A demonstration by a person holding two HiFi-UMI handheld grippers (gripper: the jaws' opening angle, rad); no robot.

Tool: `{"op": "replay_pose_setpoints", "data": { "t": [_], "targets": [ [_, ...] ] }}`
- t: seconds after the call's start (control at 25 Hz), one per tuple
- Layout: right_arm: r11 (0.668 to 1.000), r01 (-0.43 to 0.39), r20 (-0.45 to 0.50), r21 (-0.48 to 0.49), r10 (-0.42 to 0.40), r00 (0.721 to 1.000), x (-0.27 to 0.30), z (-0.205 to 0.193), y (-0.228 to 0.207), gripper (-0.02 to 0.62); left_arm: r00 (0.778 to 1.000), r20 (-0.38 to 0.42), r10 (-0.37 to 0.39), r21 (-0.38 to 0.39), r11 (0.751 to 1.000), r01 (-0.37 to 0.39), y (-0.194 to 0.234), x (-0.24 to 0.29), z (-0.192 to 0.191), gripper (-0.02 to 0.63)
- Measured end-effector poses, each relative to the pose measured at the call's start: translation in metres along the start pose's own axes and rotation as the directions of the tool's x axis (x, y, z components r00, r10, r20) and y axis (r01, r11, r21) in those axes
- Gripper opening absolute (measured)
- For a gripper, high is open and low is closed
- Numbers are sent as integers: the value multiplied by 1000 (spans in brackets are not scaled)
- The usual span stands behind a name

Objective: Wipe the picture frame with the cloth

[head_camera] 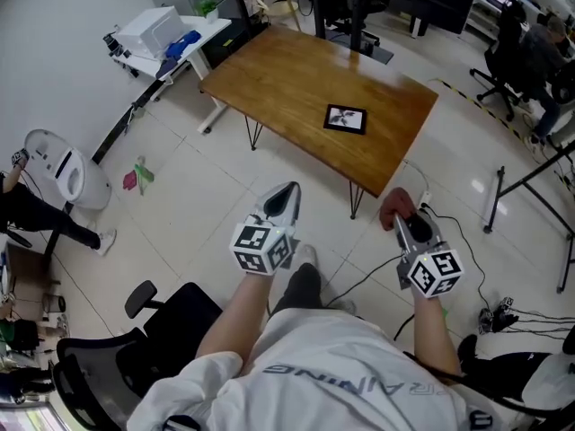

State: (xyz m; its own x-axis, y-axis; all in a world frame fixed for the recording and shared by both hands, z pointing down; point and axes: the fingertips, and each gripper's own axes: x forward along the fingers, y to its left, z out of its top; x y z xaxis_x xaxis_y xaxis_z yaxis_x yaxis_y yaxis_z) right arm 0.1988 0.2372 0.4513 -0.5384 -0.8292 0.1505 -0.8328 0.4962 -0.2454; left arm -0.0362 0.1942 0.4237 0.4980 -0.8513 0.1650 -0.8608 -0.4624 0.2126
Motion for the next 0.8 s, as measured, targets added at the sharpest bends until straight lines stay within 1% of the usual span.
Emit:
{"op": "replay_pose_setpoints", "data": {
  "t": [0.12,0.24,0.36,0.48,0.64,0.8],
  "targets": [
    [1000,15,-17,0,-15,1000,16,-2,-7,110,1000,4,-9,-16,1000,9,15,17,0,3],
    [999,39,-32,-4,-39,999,37,1,-20,110,1000,19,-22,-20,1000,23,31,45,9,3],
    [997,77,-25,-8,-77,997,66,19,-42,110,999,20,-46,-18,999,46,49,80,23,3],
    [994,109,-11,-18,-109,994,97,38,-54,110,998,7,-70,-19,997,70,71,108,32,3],
    [989,145,9,-28,-145,989,136,61,-63,110,995,3,-95,-17,995,95,104,138,49,3],
    [985,166,33,-38,-165,986,168,80,-62,110,993,-1,-118,14,993,118,129,156,64,3]
  ]
}}
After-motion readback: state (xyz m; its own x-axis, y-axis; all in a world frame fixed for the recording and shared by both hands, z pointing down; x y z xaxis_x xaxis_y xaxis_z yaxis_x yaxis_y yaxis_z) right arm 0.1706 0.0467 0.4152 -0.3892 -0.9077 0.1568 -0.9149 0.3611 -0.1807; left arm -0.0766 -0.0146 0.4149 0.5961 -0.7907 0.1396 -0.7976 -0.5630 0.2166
